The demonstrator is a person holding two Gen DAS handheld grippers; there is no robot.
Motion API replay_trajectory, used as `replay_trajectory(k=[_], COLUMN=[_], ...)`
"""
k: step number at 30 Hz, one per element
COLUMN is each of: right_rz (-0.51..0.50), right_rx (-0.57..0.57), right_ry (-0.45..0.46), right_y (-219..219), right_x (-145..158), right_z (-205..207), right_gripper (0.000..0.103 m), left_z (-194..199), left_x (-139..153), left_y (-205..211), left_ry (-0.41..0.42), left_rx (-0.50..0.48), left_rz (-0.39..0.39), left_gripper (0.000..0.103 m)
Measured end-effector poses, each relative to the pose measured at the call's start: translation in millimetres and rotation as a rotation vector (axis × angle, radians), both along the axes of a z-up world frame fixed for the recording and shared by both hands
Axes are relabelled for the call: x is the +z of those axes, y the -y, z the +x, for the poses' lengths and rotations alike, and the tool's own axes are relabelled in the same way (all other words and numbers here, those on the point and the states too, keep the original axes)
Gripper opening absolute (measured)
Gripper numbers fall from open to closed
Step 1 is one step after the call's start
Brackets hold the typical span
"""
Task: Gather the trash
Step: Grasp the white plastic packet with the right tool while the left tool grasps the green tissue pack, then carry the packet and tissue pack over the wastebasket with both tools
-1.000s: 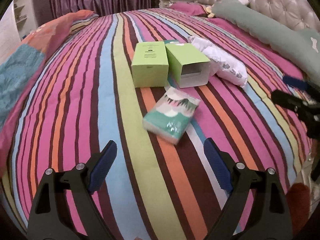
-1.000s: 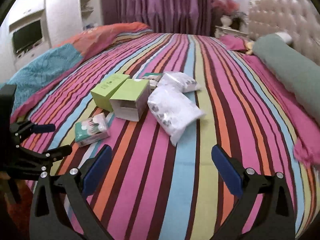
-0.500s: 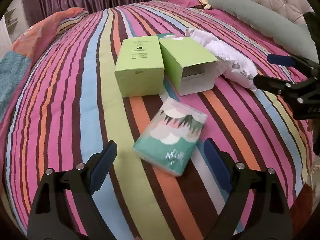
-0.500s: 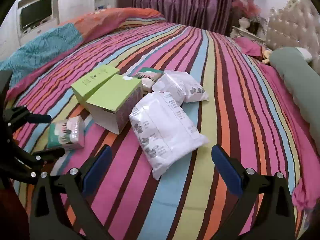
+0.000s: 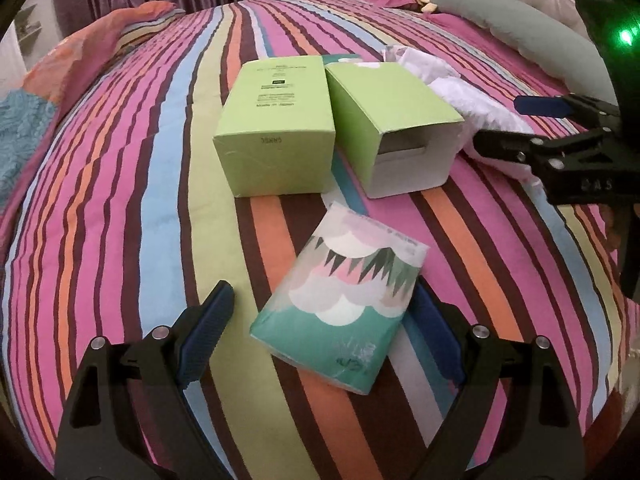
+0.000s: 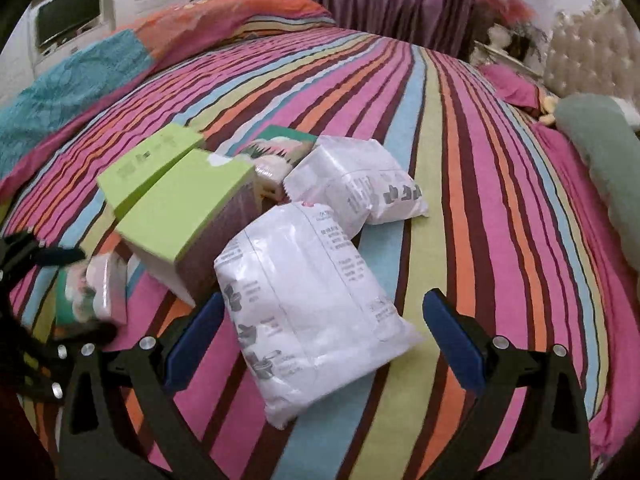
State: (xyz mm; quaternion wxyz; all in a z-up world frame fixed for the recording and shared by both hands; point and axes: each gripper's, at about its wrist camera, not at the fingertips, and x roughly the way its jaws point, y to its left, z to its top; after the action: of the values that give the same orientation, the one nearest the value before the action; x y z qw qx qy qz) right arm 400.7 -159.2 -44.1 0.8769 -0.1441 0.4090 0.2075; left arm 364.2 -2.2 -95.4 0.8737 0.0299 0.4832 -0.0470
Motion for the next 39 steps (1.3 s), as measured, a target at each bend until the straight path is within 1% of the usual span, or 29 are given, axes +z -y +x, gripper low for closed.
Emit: replay_trajectory(k=[1,2,3,4,5,7,12,15,20,23,29,35,39], right_rz=[0.007,0.031,0.057,0.072,0.077,0.094,0.143,0.188,0.294,0.333,0.423,0.47,0.496], right_rx=[-0.015,-0.021,-0.019,-0.03,-0.044,-0.068,-0.153,-0.207,-0.275,-0.303,-0.364,-0.378,-0.373], right_ry=[-0.013,-0.039,-0.072,-0.086,-0.086,-0.088,-0.079,-0.081,-0.097,-0.097,-0.101,-0.085,-0.09], right_y=[-0.4,-0.3,-0.7,-0.4,1.0,3.6,16.7,25.3,43.0,52.1,72.1,81.0,79.4], right_x=[-0.7,-1.9,-3.7,-4.4,-3.9,-1.8,3.1,5.6,13.9,19.7,28.9,39.4,38.9], right_z=[2.2,3.7,4.9,5.1,4.6,1.4,-14.0,-21.9,-44.7,-62.0,-100.0,-144.1,-178.0], right_gripper=[0.094,0.083,0.078,0.077,0.074,0.071,0.07,0.07,0.07,0.07,0.07,0.071,0.071], left_z=[0.3,-0.5,-0.6,-2.0,-2.5,-2.1,-6.3,-13.4,-28.1,-42.9,-76.1,-117.0,-146.2], left_x=[-0.4,-0.2,0.5,1.7,2.9,4.1,8.2,12.5,18.8,22.4,27.3,30.7,34.4], left_y=[0.4,2.1,1.5,2.4,1.0,-3.2,-15.7,-17.5,-21.2,-24.7,-25.0,-25.1,-24.6], left_ry=[-0.002,0.0,0.004,0.009,0.009,0.005,-0.003,0.003,0.006,0.007,0.008,0.012,0.022], left_rx=[0.0,-0.002,0.001,0.006,0.018,0.033,0.09,0.105,0.121,0.132,0.138,0.137,0.137], left_rz=[0.006,0.014,0.018,0.022,0.024,0.006,-0.074,-0.088,-0.112,-0.131,-0.138,-0.149,-0.161], left_gripper=[0.083,0.08,0.07,0.062,0.061,0.058,0.057,0.057,0.057,0.057,0.057,0.057,0.057])
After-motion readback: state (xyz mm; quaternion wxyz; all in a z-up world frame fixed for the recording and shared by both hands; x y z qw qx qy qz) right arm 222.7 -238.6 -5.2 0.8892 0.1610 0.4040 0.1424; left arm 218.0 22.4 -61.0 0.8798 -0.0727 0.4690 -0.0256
